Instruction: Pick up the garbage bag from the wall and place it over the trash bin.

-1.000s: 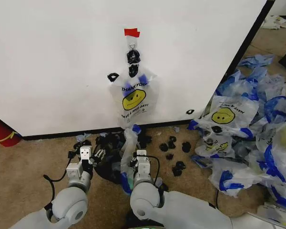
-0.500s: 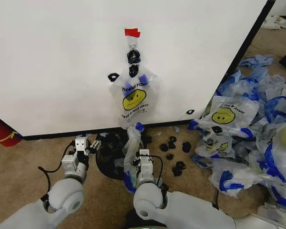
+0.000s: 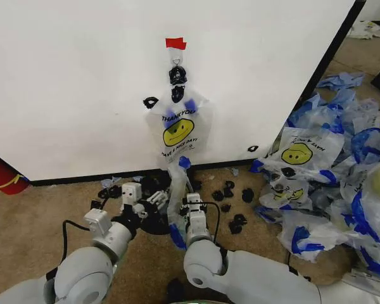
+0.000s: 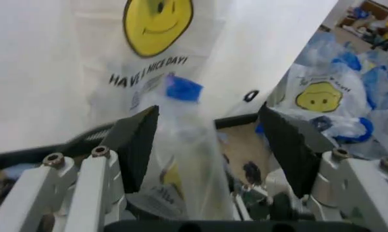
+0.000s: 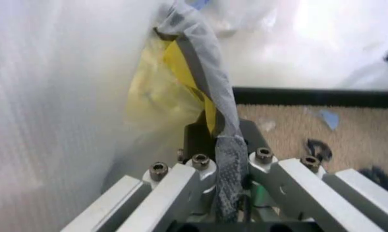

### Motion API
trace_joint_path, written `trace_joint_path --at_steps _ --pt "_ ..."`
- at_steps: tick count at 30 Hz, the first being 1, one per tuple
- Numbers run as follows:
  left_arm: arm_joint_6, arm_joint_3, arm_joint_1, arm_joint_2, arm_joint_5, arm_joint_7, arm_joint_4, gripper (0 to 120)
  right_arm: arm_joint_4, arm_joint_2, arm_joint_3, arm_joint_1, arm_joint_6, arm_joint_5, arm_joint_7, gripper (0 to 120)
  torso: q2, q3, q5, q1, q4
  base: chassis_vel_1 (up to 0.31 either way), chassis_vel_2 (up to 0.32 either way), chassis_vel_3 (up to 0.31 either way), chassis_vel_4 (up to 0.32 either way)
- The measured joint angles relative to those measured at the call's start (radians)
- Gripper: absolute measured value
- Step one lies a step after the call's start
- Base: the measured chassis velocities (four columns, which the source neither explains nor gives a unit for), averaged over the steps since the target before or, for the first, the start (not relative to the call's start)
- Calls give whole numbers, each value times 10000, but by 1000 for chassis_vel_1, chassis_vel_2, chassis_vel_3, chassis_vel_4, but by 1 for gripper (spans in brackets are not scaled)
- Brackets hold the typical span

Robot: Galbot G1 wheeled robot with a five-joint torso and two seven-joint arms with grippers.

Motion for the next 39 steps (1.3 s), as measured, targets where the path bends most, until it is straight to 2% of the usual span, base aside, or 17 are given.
trace_joint_path --at_steps 7,13,39 --pt "46 170 -519 273 -702 244 208 67 203 -161 -491 542 -105 15 -59 0 0 0 0 0 2 0 0 0 0" --pt "44 290 -289 354 -707 226 531 68 350 -234 -758 1004 -167 -14 -108 0 0 -1 -1 -1 3 0 0 0 0" --pt "157 547 -580 258 -901 169 404 68 321 -233 -1266 1656 -222 -100 -151 0 0 -1 1 -1 3 0 0 0 0"
